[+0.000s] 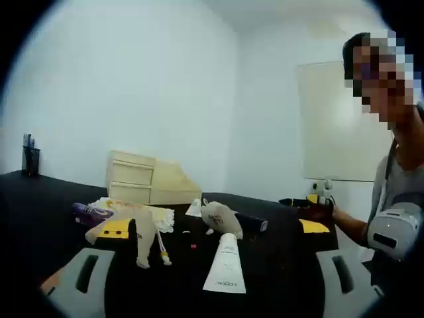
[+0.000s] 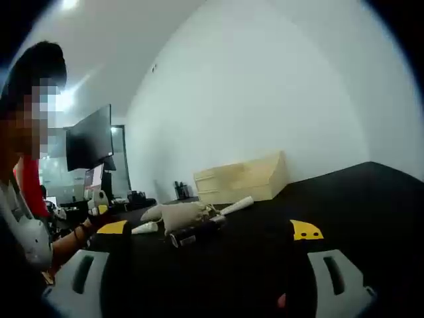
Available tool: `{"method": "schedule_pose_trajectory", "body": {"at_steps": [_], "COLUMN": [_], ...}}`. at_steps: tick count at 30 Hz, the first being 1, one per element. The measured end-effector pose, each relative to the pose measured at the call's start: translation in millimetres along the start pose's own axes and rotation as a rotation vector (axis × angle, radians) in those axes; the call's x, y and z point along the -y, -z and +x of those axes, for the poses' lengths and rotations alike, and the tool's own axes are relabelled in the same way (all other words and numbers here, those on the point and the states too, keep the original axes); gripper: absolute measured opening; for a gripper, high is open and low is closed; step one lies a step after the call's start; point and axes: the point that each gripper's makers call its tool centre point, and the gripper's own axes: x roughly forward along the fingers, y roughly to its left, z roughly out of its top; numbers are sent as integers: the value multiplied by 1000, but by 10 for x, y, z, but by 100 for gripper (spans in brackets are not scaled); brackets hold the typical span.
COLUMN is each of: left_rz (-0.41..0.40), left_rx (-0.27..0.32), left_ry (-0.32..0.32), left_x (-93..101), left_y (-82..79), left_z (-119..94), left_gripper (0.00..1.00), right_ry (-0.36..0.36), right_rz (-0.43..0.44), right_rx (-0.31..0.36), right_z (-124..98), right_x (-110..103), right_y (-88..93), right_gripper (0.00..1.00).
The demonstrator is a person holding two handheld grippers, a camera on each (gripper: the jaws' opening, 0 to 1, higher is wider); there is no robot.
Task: Open the drawer, pick up the cosmetic bottles from the table one by one, place them into the drawer, release the gripper, close the drawer, and move the gripper away
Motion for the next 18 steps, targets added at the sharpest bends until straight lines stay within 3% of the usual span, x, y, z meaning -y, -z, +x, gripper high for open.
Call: {"method": "schedule_pose_trajectory", "body": {"at_steps": [18], "left_rz": [11], "left_rx": [-2], "left_ry": [-2], "left_x": [-19], "left_y": [-7], "left_z": [-10], "left_gripper": [95], "right_ry": [-6], "right_rz": [17], "right_rx": [-25], "right_z": [19], "right_x": [-22], "right_y": [46], "right_gripper": [92]}}
